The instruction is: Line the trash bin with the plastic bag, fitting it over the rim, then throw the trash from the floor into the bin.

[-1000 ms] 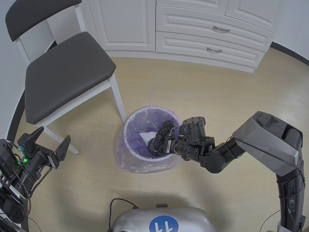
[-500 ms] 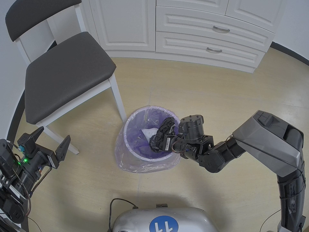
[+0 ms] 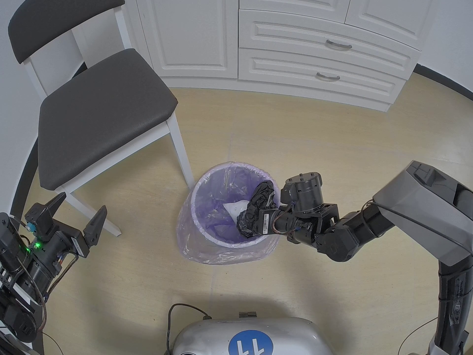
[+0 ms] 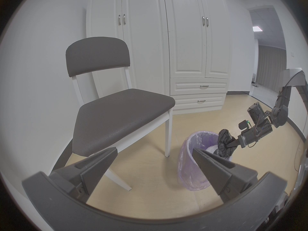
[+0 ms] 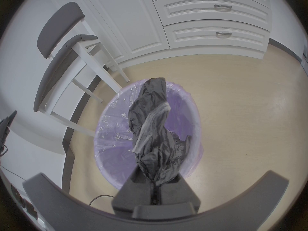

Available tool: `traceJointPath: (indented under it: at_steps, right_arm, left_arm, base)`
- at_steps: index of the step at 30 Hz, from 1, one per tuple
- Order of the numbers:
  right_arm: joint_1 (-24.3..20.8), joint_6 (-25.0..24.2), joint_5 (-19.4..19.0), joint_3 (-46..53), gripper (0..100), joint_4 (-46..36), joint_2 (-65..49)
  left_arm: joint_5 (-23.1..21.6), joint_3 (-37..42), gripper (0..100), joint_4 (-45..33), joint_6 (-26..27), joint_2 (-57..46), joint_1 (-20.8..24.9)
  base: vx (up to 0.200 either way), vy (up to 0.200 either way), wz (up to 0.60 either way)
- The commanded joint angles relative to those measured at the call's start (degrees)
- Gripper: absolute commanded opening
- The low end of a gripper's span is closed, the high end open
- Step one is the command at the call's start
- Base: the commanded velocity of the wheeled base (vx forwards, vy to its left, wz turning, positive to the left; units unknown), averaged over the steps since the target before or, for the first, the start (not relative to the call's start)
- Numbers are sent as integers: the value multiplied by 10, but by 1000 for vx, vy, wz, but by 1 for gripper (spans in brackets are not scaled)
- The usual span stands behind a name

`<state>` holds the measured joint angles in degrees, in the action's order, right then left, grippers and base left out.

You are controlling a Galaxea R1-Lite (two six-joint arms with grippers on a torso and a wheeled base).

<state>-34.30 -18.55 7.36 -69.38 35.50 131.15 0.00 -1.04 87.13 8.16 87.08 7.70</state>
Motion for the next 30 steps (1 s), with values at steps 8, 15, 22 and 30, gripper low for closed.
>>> traceJointPath:
  at_steps: [8,15,22,30]
  right_arm:
    - [-8,-26,21,-67,0,-2,71]
    - [-17,-54,34,-96,0,4,96]
    - [-23,-58,47,-100,0,4,102]
    - [-26,-59,52,-103,100,5,97]
  left_arm:
    - [0,10,100,0,0,0,-1]
    - [0,10,100,0,0,0,0]
    - [0,10,100,0,0,3,0]
    - [0,10,100,0,0,2,0]
  base:
    - [0,0,0]
    - [0,0,0]
    - [0,0,0]
    - [0,0,0]
